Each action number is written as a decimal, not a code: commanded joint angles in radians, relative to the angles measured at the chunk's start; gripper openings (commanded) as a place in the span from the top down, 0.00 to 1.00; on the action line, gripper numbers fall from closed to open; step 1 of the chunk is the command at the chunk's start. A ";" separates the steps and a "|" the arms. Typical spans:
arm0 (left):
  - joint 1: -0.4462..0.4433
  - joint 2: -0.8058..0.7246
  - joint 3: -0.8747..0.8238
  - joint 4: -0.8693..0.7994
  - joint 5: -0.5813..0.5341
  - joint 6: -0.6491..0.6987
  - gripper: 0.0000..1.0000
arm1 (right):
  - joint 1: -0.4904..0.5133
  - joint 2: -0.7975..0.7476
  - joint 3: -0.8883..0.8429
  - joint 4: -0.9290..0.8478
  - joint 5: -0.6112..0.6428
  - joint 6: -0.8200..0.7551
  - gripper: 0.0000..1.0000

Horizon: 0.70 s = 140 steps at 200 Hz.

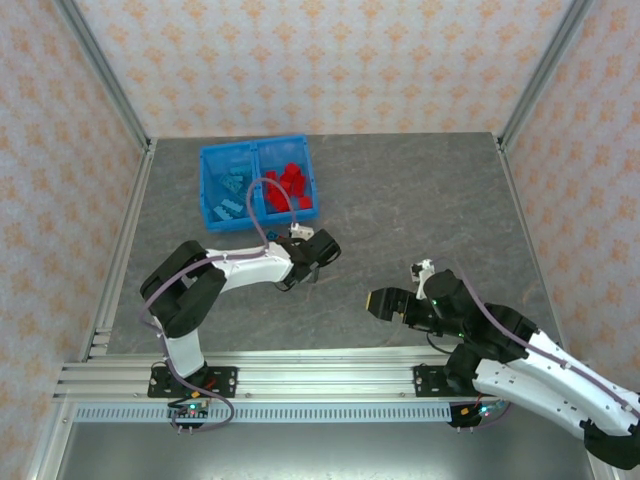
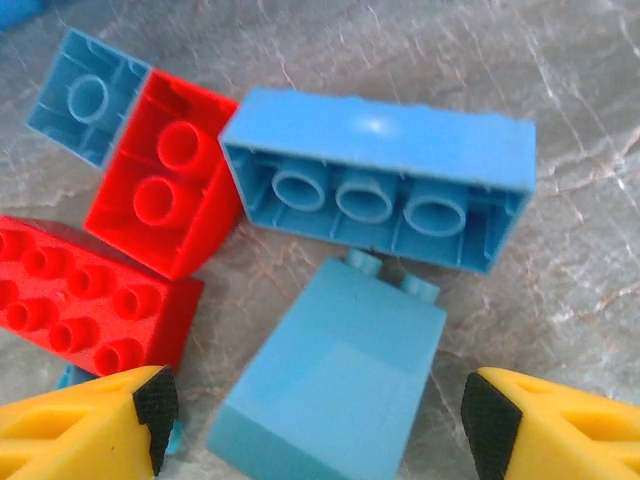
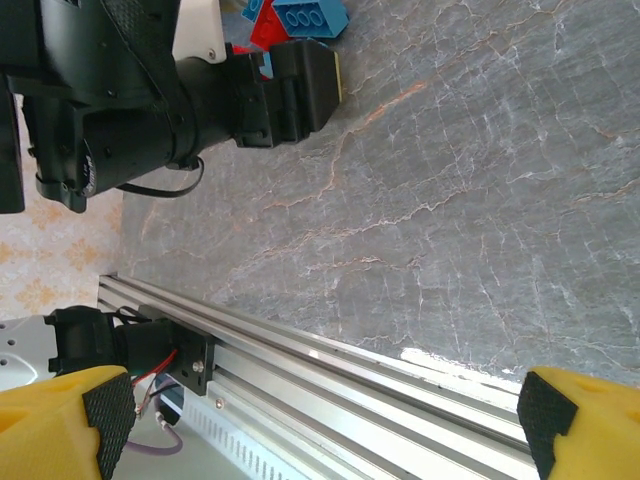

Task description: Sort the legos into containers by color

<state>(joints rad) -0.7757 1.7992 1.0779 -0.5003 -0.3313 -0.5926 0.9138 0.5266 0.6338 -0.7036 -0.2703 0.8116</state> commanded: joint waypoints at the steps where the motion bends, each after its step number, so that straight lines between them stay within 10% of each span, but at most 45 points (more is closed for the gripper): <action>1: 0.033 -0.001 0.038 -0.026 -0.027 0.051 0.25 | 0.006 0.003 0.036 -0.005 -0.003 -0.006 0.01; 58: 0.058 0.048 0.021 0.051 0.136 0.070 0.54 | 0.007 -0.008 0.033 -0.025 0.004 -0.002 0.01; 140: 0.061 -0.121 -0.040 0.072 0.204 0.017 0.71 | 0.007 -0.010 0.042 0.021 -0.037 -0.004 0.01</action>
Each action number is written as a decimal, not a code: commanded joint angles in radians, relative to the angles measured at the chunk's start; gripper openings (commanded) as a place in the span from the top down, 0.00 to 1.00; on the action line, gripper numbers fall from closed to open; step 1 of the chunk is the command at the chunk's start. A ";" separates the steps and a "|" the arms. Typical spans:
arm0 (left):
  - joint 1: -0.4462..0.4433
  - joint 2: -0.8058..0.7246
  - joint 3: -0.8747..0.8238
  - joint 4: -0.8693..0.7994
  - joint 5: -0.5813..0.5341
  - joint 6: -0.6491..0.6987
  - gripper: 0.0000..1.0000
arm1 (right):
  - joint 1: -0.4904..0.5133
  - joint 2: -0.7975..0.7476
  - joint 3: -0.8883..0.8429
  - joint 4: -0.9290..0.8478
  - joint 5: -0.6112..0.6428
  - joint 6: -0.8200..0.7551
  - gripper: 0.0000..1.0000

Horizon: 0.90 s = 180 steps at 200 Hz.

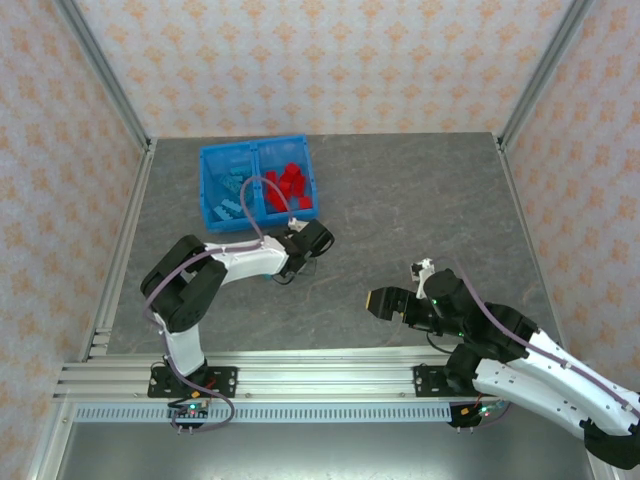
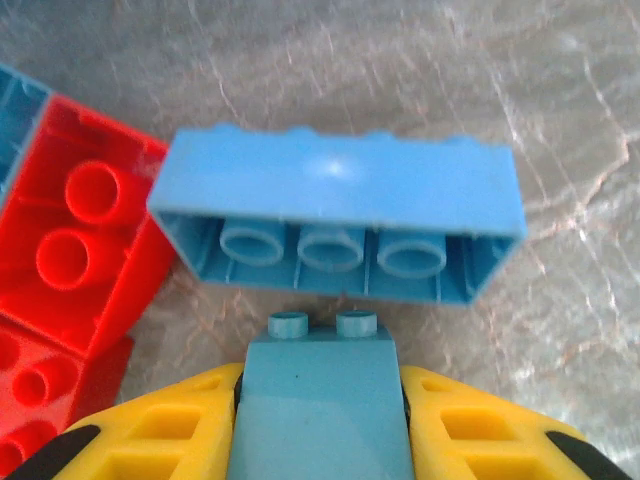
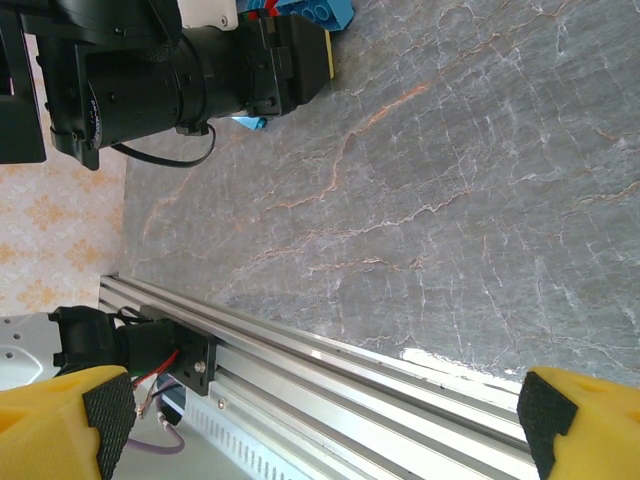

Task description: Sort the legos into containers by color

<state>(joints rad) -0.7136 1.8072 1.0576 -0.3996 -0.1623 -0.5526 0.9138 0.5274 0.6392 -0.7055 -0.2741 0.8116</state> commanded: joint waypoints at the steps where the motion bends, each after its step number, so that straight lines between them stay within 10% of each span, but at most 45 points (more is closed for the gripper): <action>1: -0.002 -0.137 -0.019 -0.031 0.034 -0.023 0.71 | 0.007 -0.010 0.037 0.025 -0.035 -0.004 0.01; 73: 0.325 -0.343 0.318 -0.275 -0.146 0.132 0.72 | 0.006 -0.013 0.037 0.134 -0.043 0.000 0.01; 119: 0.535 -0.099 0.630 -0.359 -0.124 0.198 0.73 | 0.007 -0.024 0.042 0.106 -0.045 -0.020 0.01; 180: 0.566 0.233 0.850 -0.440 -0.230 0.230 0.70 | 0.006 -0.042 0.044 0.067 -0.041 -0.046 0.01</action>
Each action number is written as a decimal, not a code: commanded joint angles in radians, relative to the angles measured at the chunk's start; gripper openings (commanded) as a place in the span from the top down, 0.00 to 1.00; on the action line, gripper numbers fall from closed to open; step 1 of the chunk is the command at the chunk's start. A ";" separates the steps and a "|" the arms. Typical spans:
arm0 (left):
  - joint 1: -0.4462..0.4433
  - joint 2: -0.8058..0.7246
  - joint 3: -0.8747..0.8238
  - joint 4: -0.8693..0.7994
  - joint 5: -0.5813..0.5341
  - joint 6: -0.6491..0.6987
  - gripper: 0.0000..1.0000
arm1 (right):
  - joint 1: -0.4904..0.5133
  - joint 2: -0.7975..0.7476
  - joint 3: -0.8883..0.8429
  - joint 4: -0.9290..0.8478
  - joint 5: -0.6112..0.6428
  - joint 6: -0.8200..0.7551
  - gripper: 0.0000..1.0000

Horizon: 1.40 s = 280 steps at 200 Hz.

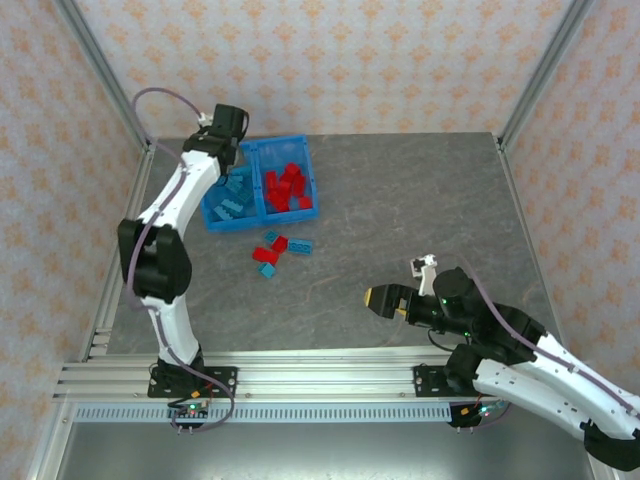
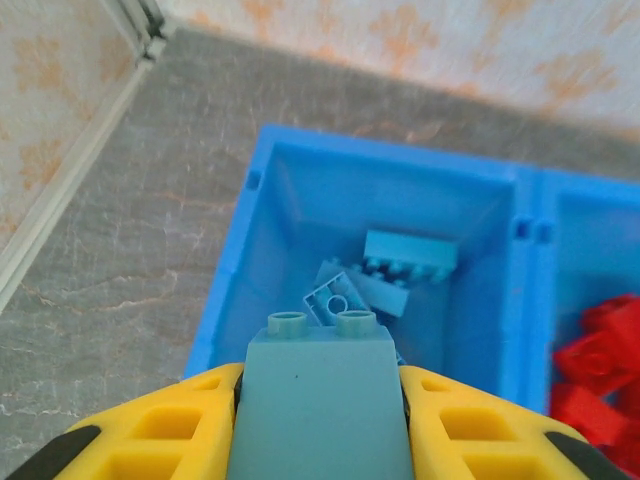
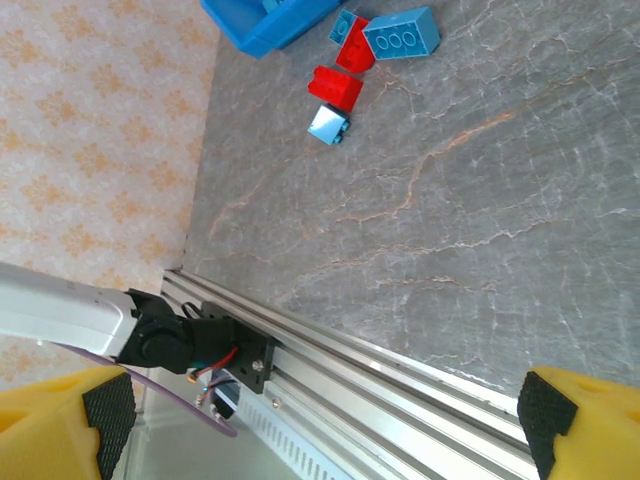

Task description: Sort the legos into containers by color

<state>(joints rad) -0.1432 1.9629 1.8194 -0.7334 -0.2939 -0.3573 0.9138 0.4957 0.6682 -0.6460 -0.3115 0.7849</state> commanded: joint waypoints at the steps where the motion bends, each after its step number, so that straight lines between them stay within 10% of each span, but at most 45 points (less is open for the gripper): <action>1: -0.003 0.082 0.091 -0.108 -0.103 0.035 0.70 | 0.007 -0.010 0.015 0.010 -0.006 -0.019 0.01; 47: 0.024 0.156 0.135 -0.109 -0.104 0.041 0.68 | 0.006 0.004 0.021 0.024 0.003 -0.030 0.01; 93: 0.028 0.069 0.076 -0.080 -0.009 0.043 0.45 | 0.006 0.040 0.009 0.056 -0.018 -0.022 0.01; 145: -0.006 -0.391 -0.327 0.077 0.204 -0.102 0.40 | 0.007 0.034 0.015 0.068 -0.030 0.007 0.01; 200: -0.291 -0.861 -0.907 0.165 0.289 -0.233 0.40 | 0.007 0.042 -0.016 0.093 -0.017 0.016 0.01; 280: -0.403 -0.692 -1.043 0.226 0.208 -0.032 0.13 | 0.007 0.054 -0.034 0.100 -0.025 0.039 0.01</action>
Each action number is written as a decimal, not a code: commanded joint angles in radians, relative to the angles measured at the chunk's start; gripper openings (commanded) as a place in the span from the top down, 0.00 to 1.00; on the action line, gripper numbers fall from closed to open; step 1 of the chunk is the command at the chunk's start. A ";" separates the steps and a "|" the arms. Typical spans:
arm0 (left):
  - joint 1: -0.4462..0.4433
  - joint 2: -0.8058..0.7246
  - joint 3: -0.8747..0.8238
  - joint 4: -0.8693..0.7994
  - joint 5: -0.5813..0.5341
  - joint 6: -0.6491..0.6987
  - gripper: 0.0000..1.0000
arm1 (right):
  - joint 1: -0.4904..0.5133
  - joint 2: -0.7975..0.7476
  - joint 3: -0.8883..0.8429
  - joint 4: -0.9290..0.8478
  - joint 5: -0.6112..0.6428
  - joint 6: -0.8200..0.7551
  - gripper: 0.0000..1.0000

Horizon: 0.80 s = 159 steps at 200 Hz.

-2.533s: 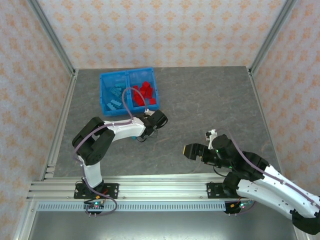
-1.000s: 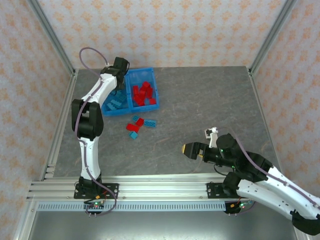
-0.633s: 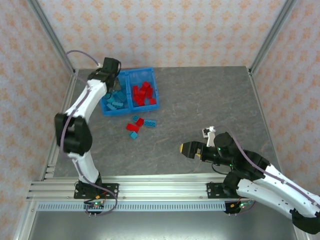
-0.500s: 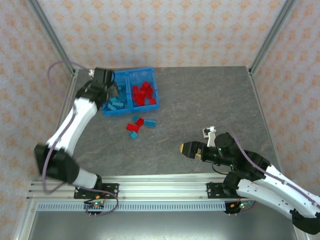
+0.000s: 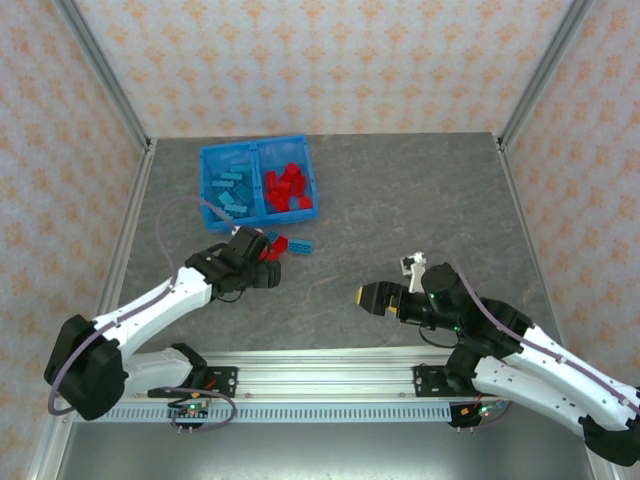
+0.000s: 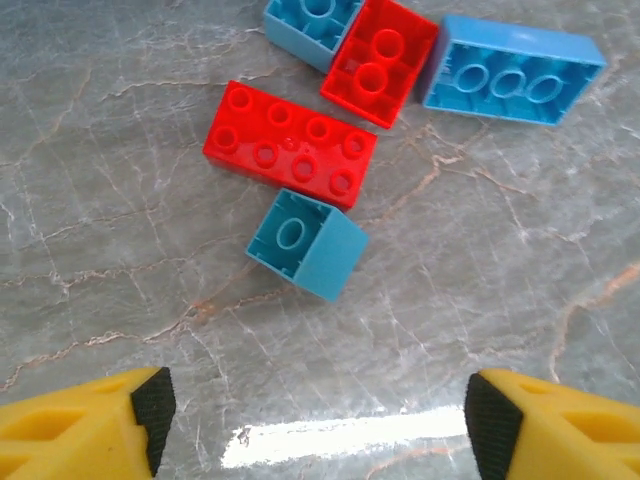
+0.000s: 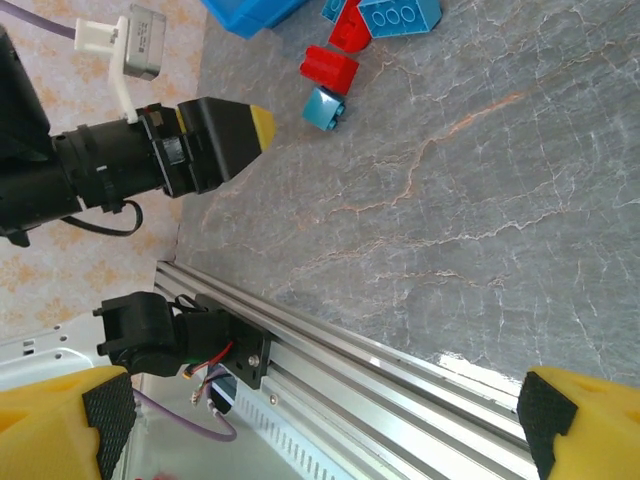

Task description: Sort the legos into containers by color

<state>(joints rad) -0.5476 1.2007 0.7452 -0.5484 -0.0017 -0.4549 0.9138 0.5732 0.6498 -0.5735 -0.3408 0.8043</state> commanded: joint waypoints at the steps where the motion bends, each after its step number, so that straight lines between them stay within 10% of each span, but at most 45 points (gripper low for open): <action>1: 0.001 0.074 0.033 0.043 -0.085 0.068 0.13 | 0.007 -0.024 -0.016 0.027 0.004 0.019 0.01; 64: 0.009 0.342 0.060 0.186 -0.075 0.073 0.04 | 0.006 -0.044 -0.007 -0.021 0.021 0.022 0.01; 159: 0.038 0.476 0.052 0.252 -0.070 0.021 0.43 | 0.007 -0.083 -0.011 -0.054 0.036 0.030 0.01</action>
<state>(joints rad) -0.5407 1.6260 0.8219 -0.3359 -0.0238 -0.4152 0.9138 0.4999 0.6403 -0.6125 -0.3294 0.8230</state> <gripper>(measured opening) 0.609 0.993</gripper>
